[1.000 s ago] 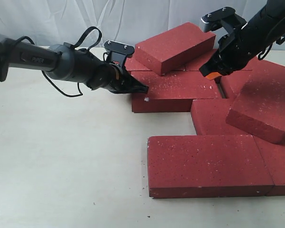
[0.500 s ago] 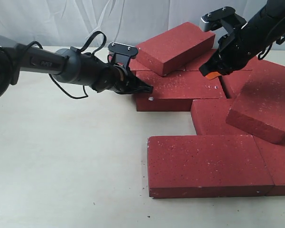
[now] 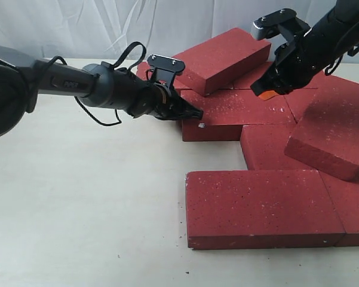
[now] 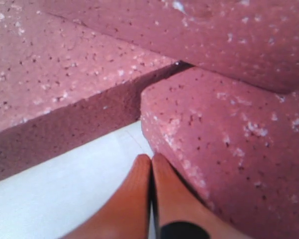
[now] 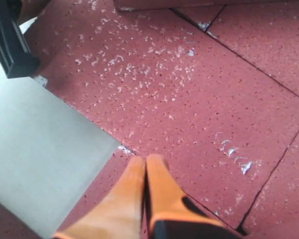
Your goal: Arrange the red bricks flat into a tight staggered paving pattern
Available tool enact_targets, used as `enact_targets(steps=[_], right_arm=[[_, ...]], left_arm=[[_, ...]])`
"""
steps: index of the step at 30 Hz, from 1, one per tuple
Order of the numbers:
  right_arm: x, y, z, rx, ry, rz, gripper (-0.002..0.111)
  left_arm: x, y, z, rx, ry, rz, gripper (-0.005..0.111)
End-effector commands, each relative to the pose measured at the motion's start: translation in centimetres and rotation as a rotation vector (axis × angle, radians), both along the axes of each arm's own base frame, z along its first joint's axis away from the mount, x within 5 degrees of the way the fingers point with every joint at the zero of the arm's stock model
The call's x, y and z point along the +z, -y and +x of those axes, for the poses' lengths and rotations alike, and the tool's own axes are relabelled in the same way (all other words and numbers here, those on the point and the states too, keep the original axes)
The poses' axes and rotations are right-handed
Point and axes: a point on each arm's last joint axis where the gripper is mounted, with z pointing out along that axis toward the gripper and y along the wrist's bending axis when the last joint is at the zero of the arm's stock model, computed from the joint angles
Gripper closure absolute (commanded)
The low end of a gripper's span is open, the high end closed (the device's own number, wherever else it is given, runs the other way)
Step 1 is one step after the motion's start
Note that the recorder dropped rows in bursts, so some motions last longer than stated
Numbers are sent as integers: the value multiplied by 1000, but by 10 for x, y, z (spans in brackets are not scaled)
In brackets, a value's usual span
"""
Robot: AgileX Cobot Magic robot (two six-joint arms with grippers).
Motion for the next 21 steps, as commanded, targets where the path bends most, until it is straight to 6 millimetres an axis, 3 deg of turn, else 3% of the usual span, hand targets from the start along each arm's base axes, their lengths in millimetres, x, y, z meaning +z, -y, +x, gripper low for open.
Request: enact_targets(steps=[1,12,17,21], right_arm=[[2,2,0,-6,10,5,107],[3,2,1,-12,26,5,107],[3,1,2,-22,28,22,107],[4,1,4,-30,51,21,107]], left_arm=[[2,9,-3,-23,15,-8,107],[-5,-27,6,29,-84,147,107],[8,-35,4,15,-92,247,107],[31,-44,2,-3,-71,364,107]])
